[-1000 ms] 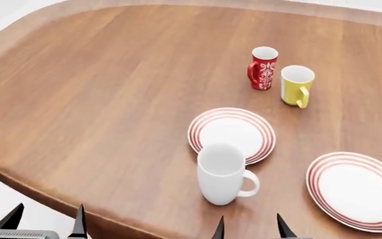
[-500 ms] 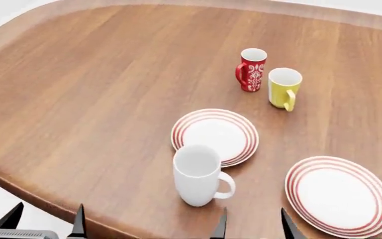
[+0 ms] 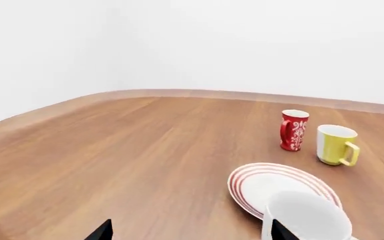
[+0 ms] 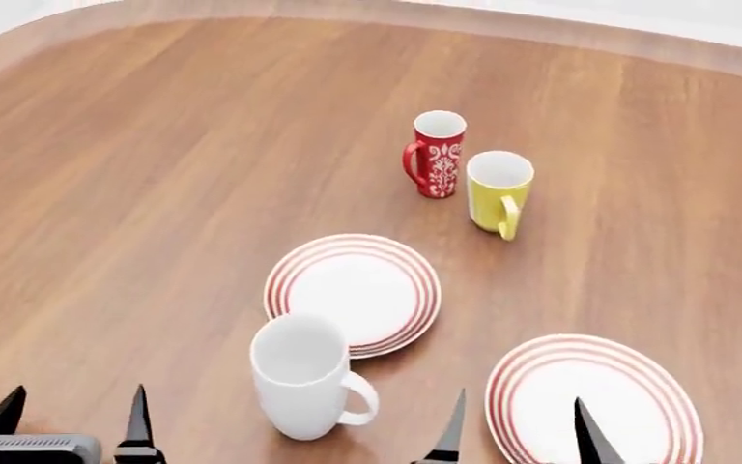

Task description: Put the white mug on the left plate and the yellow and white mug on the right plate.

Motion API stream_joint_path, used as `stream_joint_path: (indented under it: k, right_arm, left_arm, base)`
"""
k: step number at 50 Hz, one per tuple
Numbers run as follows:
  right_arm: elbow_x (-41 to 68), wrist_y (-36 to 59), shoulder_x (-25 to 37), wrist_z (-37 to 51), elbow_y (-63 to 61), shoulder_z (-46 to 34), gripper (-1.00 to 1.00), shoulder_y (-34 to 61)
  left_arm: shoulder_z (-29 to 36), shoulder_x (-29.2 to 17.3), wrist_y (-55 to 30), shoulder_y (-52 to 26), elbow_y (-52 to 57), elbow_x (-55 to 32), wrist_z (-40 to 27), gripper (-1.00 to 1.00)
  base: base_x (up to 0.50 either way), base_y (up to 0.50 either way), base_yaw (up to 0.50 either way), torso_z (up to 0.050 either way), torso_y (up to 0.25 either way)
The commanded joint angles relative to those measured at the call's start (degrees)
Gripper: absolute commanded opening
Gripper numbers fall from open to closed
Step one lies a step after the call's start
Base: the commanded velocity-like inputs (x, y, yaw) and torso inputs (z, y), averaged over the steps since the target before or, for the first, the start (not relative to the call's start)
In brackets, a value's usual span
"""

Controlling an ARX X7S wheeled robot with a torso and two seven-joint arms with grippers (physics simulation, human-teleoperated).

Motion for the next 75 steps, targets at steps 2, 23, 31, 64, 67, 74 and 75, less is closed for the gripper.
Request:
stream_joint_path:
  k: [2, 23, 31, 64, 67, 74, 75]
  right_arm:
    - [1.0, -0.3, 0.5, 1.1, -0.5, 0.3, 1.0, -0.3]
    - [3.1, -1.4, 0.8, 2.0, -0.5, 0.5, 1.0, -0.5]
    - [3.2, -1.5, 1.1, 3.0, -0.9, 0.6, 1.0, -0.6]
    - [1.2, 1.3, 3.9, 4.3, -1.1, -2.5, 1.0, -0.2]
    - [2.6, 2.6, 7.3, 3.4, -5.1, -0.6, 1.0, -3.1]
    - [3.8, 14.3, 15.5, 1.5, -13.9, 0.8, 1.0, -3.6]
    - [4.0, 16.0, 16.3, 1.4, -15.0, 0.8, 1.0, -3.5]
  left_arm:
    - [-0.9, 0.5, 1.1, -1.2, -1.1, 1.5, -4.0, 1.0]
    - [-2.8, -0.1, 0.7, -0.4, 1.9, -5.6, -2.6, 1.0]
    - [-3.5, -0.6, 0.0, -0.5, 3.0, -7.9, -2.4, 1.0]
    - [-4.8, -2.1, -2.6, -1.3, 6.1, -11.7, -4.7, 1.0]
    - [-5.4, -2.6, -4.2, -1.9, 9.1, -10.8, -7.1, 1.0]
    - [-9.0, -0.5, -8.2, -4.9, 11.7, -13.8, -12.5, 1.0]
    - [-9.3, -0.4, -7.9, -5.1, 11.8, -13.9, -12.7, 1.0]
  base:
    - [0.48, 0.15, 0.0, 0.0, 0.0]
    - [0.2, -0.02, 0.0, 0.0, 0.0]
    - [0.2, 0.06, 0.0, 0.0, 0.0]
    - [0.26, 0.08, 0.0, 0.0, 0.0]
    - [0.0, 0.0, 0.0, 0.0, 0.0]
    - [0.0, 0.0, 0.0, 0.0, 0.0]
    - [0.0, 0.0, 0.0, 0.0, 0.0]
